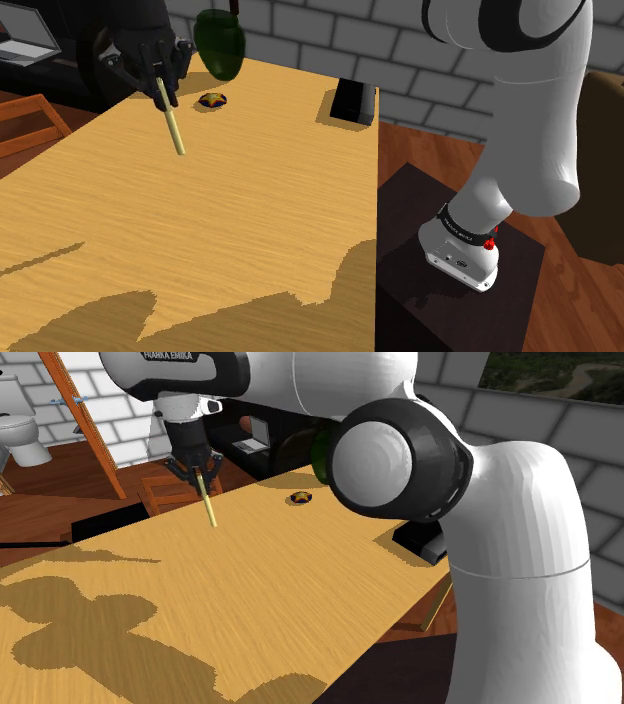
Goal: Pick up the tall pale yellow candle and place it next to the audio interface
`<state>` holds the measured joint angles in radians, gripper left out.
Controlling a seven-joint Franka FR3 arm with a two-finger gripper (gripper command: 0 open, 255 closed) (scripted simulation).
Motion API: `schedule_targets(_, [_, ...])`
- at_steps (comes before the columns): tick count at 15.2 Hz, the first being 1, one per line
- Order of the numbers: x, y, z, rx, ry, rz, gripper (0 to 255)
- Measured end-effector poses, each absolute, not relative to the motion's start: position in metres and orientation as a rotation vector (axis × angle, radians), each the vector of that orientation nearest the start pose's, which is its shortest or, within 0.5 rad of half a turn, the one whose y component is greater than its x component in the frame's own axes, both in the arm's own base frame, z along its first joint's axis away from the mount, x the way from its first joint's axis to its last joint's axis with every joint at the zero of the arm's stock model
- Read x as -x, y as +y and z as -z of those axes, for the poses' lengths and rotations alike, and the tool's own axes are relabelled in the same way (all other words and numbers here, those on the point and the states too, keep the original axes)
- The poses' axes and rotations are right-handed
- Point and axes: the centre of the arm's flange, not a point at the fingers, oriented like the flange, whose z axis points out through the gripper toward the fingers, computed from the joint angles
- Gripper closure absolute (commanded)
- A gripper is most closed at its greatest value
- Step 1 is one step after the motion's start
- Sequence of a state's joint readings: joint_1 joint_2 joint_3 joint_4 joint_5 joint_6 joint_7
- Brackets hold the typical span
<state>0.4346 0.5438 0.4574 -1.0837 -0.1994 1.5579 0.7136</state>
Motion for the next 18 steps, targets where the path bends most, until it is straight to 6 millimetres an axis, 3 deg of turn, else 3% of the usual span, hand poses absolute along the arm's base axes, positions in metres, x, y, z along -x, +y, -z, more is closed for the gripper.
schedule_targets(13, [-0.517, 0.469, -0.599, 3.128, -0.192, -0.059, 255])
schedule_targets(18, [-0.536, 0.42, -0.596, 3.128, -0.195, -0.063, 255])
